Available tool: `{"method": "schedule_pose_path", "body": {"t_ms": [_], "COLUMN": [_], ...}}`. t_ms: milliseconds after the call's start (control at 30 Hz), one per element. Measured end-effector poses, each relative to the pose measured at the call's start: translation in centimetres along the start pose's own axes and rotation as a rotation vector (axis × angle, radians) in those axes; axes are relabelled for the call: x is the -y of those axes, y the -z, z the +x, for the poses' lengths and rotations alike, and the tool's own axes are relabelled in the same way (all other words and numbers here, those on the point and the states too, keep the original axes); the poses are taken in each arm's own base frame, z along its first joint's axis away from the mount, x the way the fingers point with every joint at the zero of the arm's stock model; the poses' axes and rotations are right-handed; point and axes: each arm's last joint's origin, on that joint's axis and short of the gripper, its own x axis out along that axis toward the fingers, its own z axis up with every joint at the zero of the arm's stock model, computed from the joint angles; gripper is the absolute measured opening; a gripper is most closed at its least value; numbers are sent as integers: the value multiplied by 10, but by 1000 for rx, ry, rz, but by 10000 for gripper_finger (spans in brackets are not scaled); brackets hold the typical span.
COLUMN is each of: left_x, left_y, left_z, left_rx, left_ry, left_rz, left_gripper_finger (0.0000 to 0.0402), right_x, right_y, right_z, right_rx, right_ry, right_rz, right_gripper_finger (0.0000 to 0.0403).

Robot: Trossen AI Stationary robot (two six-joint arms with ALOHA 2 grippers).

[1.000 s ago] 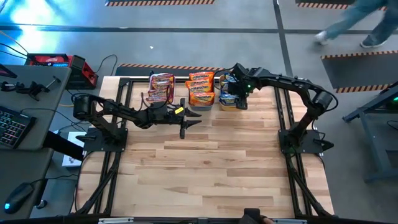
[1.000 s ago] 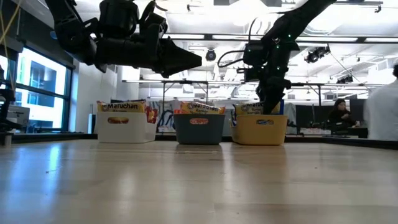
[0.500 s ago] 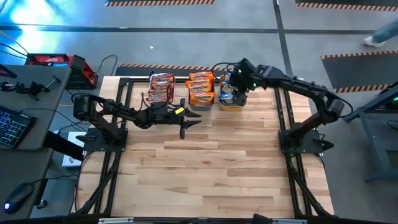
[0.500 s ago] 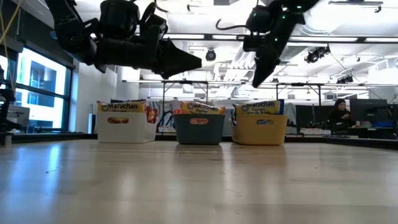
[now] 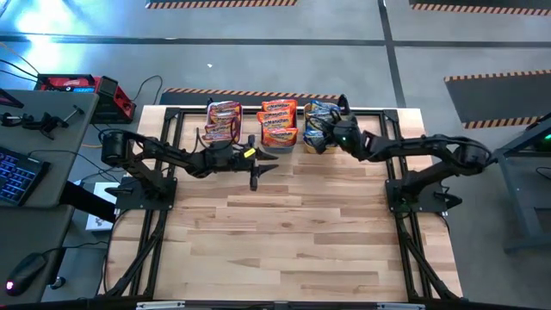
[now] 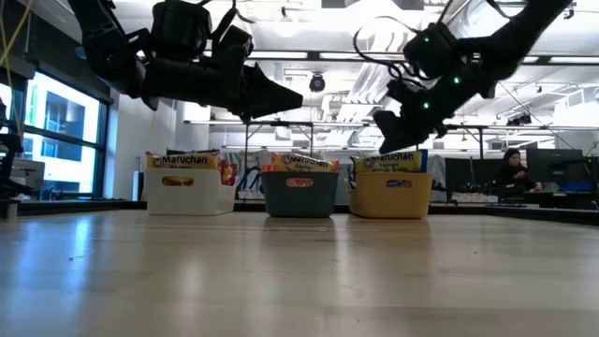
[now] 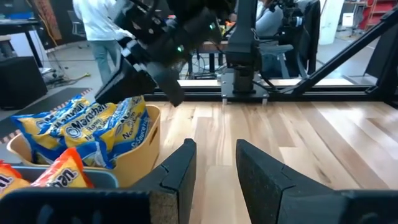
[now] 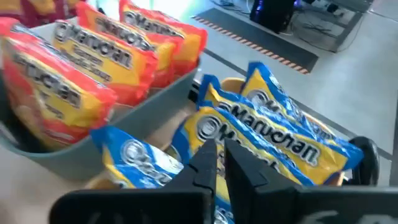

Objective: Sort Maruchan noodles
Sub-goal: Put the blue noodle pack into the yellow bin, then return to Home Position

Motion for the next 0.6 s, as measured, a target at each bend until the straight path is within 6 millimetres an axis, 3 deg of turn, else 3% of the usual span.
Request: {"method": "schedule_pose_path", "body": {"t_ms": [333, 600], "left_x": [-10, -12], "left_y": [1, -7], "left_z": [-1, -6], "left_rx": [-1, 3], "left_ry": [-38, -36], "left_rz": [-9, -1], "left_gripper_finger": [101, 101], "right_x": [-2, 1], "right_y": [25, 7], "right_z": [13, 2], "right_rx": [-25, 86], "right_ry": [10, -10], "right_rz": [20, -23], "right_gripper_finger": [1, 0]}}
